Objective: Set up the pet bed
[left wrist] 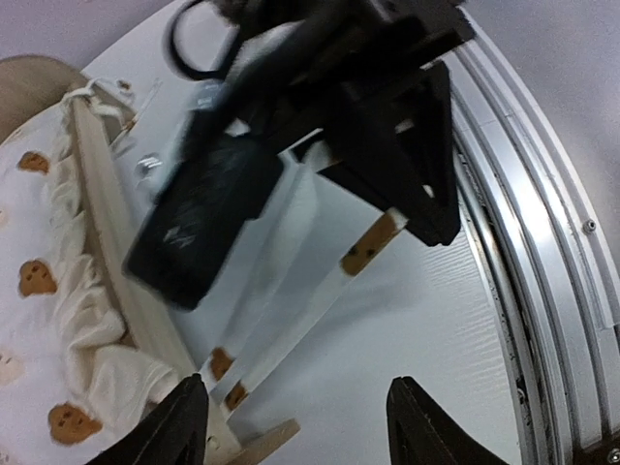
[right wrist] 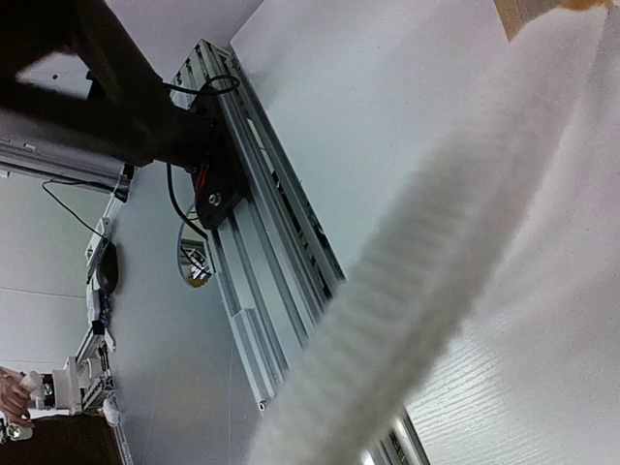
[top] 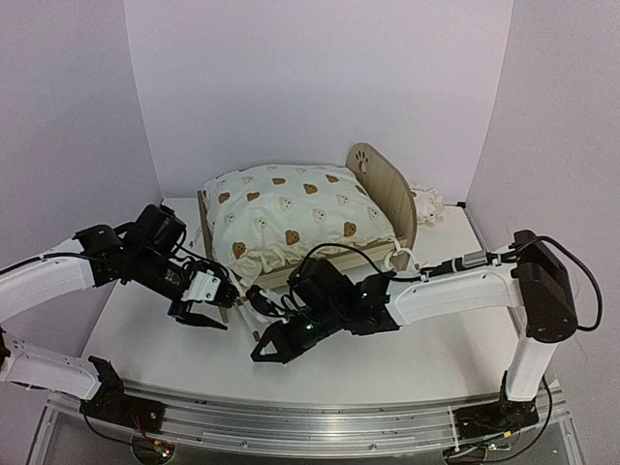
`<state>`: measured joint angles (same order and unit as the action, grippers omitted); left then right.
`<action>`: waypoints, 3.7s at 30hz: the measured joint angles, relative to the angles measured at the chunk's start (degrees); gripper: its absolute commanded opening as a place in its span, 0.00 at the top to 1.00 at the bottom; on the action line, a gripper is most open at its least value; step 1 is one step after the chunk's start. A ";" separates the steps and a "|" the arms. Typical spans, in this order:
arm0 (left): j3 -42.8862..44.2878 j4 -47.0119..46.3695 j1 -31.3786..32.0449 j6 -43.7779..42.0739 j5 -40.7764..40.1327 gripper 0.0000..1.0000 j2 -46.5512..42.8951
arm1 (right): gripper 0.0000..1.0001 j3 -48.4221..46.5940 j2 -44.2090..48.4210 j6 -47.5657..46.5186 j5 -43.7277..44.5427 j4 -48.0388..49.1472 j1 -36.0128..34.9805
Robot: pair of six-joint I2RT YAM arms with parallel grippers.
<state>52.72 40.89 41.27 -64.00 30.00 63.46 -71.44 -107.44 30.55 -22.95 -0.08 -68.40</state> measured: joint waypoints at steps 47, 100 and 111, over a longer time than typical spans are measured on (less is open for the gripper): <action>-17.29 -30.01 5.28 -0.52 2.91 1.00 1.37 | 0.47 11.90 5.57 8.41 -0.72 2.27 7.98; -11.49 -42.31 5.23 66.05 -9.66 1.00 11.27 | 1.00 15.29 -1.14 -24.19 33.13 1.58 2.25; -11.49 -47.42 5.23 63.50 -9.34 0.91 15.88 | 1.00 3.70 -1.02 -23.64 21.57 -5.97 -6.10</action>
<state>41.23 -6.53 46.50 -0.50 20.67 79.34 -67.74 -108.46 6.91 -1.38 -6.05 -74.50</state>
